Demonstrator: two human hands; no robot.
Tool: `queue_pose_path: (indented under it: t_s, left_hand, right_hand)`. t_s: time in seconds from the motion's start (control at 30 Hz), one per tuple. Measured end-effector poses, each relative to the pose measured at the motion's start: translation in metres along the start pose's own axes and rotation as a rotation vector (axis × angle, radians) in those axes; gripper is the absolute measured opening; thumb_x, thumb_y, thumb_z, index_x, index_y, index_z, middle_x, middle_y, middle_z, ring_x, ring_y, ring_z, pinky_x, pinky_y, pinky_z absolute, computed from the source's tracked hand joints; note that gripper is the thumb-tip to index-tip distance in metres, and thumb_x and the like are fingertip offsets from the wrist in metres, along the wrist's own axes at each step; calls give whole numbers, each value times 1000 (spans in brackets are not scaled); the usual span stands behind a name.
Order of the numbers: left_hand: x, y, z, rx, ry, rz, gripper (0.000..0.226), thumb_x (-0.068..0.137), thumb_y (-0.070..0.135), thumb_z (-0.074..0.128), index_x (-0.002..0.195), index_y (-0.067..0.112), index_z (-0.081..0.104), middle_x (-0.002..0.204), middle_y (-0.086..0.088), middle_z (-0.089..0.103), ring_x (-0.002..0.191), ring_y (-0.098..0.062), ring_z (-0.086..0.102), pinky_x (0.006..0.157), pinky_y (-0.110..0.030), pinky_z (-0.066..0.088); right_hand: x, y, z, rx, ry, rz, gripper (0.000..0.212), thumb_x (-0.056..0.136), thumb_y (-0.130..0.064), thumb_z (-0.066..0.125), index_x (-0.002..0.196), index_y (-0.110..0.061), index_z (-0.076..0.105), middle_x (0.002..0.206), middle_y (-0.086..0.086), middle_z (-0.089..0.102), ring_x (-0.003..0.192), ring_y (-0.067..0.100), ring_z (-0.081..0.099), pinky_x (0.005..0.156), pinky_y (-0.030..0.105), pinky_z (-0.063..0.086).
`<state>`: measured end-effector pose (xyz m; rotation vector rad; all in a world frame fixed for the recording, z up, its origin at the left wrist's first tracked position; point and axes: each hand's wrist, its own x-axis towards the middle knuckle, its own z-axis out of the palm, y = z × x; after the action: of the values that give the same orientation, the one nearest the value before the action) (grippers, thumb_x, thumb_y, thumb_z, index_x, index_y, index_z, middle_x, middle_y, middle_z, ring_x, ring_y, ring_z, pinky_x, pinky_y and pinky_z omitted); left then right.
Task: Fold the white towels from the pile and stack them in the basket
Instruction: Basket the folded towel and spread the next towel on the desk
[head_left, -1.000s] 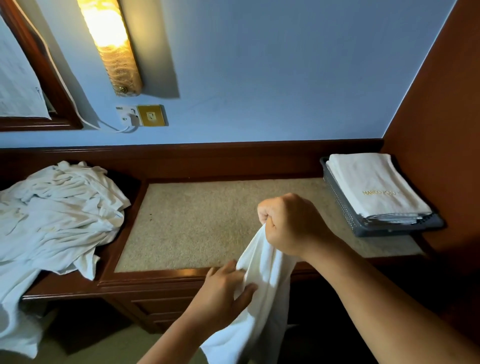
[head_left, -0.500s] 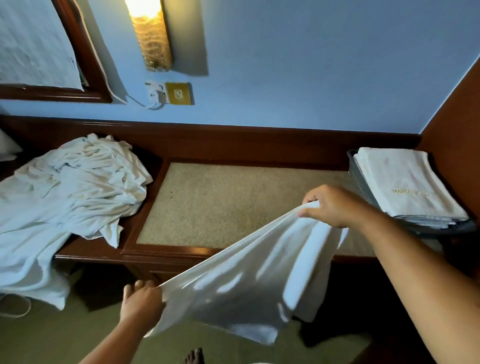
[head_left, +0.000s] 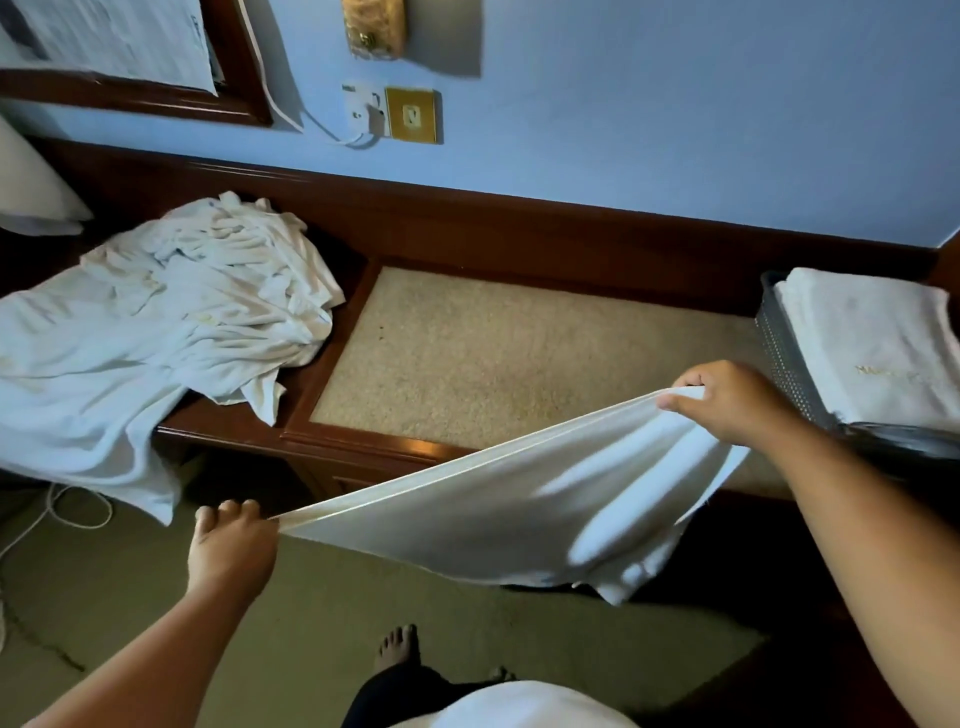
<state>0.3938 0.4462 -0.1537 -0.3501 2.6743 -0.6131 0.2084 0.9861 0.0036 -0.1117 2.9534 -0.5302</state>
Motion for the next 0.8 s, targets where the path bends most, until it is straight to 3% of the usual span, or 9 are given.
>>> queue_pose_path:
  t_s: [0.07, 0.13, 0.3, 0.4, 0.47, 0.57, 0.67, 0.8]
  left_hand:
    - [12, -11, -1, 13, 24, 48, 15, 80, 35, 73, 93, 29, 77, 97, 4, 62, 98, -26, 51, 91, -43, 34]
    - [24, -27, 1, -23, 98, 58, 14, 69, 33, 86, 72, 22, 78, 80, -2, 62, 87, -32, 54, 85, -46, 36]
    - [43, -55, -34, -233, 103, -68, 25, 92, 46, 59, 80, 27, 69, 88, 6, 66, 92, -23, 63, 84, -38, 37]
    - [59, -75, -41, -635, 141, -237, 24, 92, 32, 60, 71, 18, 61, 75, -2, 61, 75, -28, 58, 71, -36, 42]
    - [69, -87, -42, -897, 184, -313, 25, 88, 19, 64, 66, 12, 57, 66, -7, 56, 67, -30, 53, 61, -35, 41]
    - [78, -95, -55, -980, 300, -268, 24, 85, 12, 64, 65, 7, 52, 66, -10, 54, 65, -31, 51, 57, -37, 40]
    - [95, -101, -70, -1030, 375, -267, 20, 84, 11, 62, 68, 7, 49, 71, -11, 53, 69, -34, 51, 62, -40, 43]
    - [110, -118, -77, -1137, 387, -316, 9, 84, 12, 56, 85, 15, 47, 73, -11, 58, 71, -35, 54, 66, -44, 50]
  right_hand:
    - [4, 7, 17, -48, -31, 46, 29, 81, -57, 72, 73, -29, 69, 75, -10, 68, 76, 17, 65, 74, 35, 56]
    - [6, 9, 33, -99, -50, 66, 32, 82, -61, 68, 75, -30, 67, 75, -11, 67, 78, 19, 65, 74, 33, 54]
    - [-6, 6, 59, -218, -112, 29, 35, 88, -64, 59, 78, -30, 59, 76, -6, 63, 77, 22, 59, 65, 31, 41]
    - [-18, 7, 80, -277, -342, -37, 33, 85, -63, 64, 80, -31, 56, 82, -9, 64, 81, 17, 61, 65, 29, 40]
    - [-25, 7, 84, -301, -400, -37, 22, 84, -55, 70, 80, -38, 56, 83, -12, 63, 83, 13, 63, 65, 26, 41]
    - [-25, 2, 101, -189, -96, 123, 15, 85, -37, 68, 77, -37, 56, 84, -6, 67, 82, 24, 66, 68, 31, 49]
    - [-14, -19, 135, -194, -273, 49, 20, 85, -47, 65, 79, -28, 58, 90, -3, 71, 88, 24, 68, 71, 32, 49]
    - [4, -39, 141, -151, -131, 185, 25, 88, -42, 67, 76, -24, 56, 84, 0, 68, 87, 29, 67, 71, 34, 51]
